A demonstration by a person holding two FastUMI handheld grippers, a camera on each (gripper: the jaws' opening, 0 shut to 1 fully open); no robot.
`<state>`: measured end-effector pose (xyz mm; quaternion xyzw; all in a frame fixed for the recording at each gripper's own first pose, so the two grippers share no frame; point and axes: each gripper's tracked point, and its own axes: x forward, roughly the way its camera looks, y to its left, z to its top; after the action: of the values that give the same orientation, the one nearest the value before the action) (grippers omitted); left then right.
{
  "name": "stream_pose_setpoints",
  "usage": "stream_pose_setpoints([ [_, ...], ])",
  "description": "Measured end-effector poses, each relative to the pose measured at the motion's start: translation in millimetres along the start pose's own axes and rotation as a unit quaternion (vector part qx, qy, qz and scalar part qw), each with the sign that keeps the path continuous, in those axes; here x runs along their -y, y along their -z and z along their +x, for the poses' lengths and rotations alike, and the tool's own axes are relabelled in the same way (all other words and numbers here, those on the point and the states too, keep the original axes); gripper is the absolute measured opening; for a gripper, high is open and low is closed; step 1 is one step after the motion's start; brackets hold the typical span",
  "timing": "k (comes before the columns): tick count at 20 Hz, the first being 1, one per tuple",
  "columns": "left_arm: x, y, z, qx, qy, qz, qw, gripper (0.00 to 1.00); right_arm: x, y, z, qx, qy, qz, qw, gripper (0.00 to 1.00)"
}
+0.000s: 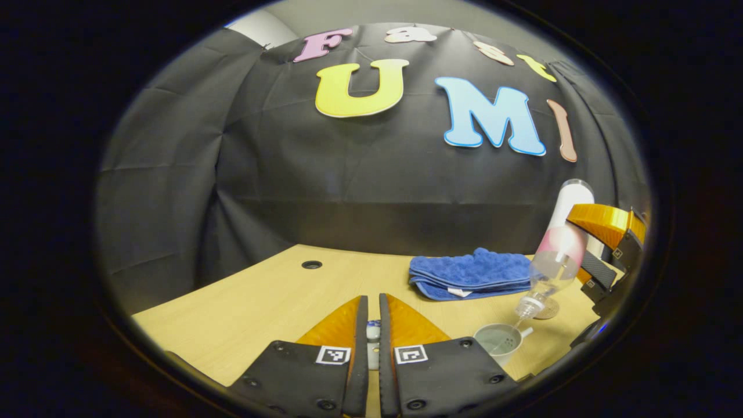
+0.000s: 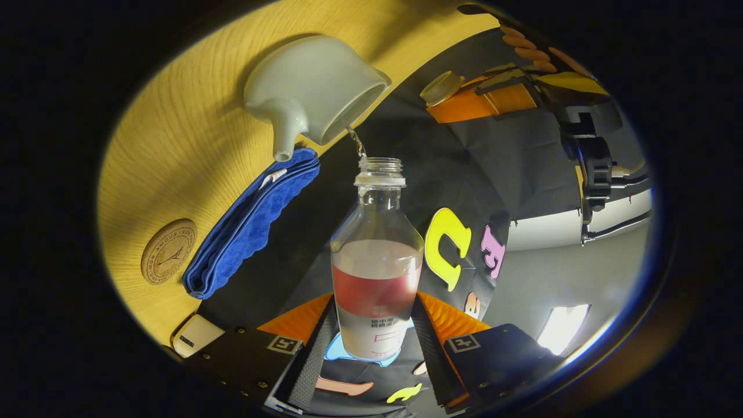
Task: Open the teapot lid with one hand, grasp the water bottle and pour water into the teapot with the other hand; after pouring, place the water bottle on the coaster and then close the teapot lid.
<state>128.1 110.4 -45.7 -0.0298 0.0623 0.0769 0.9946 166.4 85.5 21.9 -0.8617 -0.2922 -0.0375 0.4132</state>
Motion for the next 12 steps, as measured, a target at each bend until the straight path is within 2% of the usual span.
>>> stream_pose_setpoints([
  [8, -1.0, -1.0, -0.6, 0.002, -0.001, 0.000, 1.000, 0.14, 8.5, -4.4, 0.3, 0.006, 0.006, -0.001, 1.000, 0.76],
  [12, -3.4, -3.5, -0.4, 0.006, -0.005, 0.000, 1.000, 0.14, 7.1, 2.7, 2.3, -0.007, -0.019, 0.052, 0.998, 0.76],
])
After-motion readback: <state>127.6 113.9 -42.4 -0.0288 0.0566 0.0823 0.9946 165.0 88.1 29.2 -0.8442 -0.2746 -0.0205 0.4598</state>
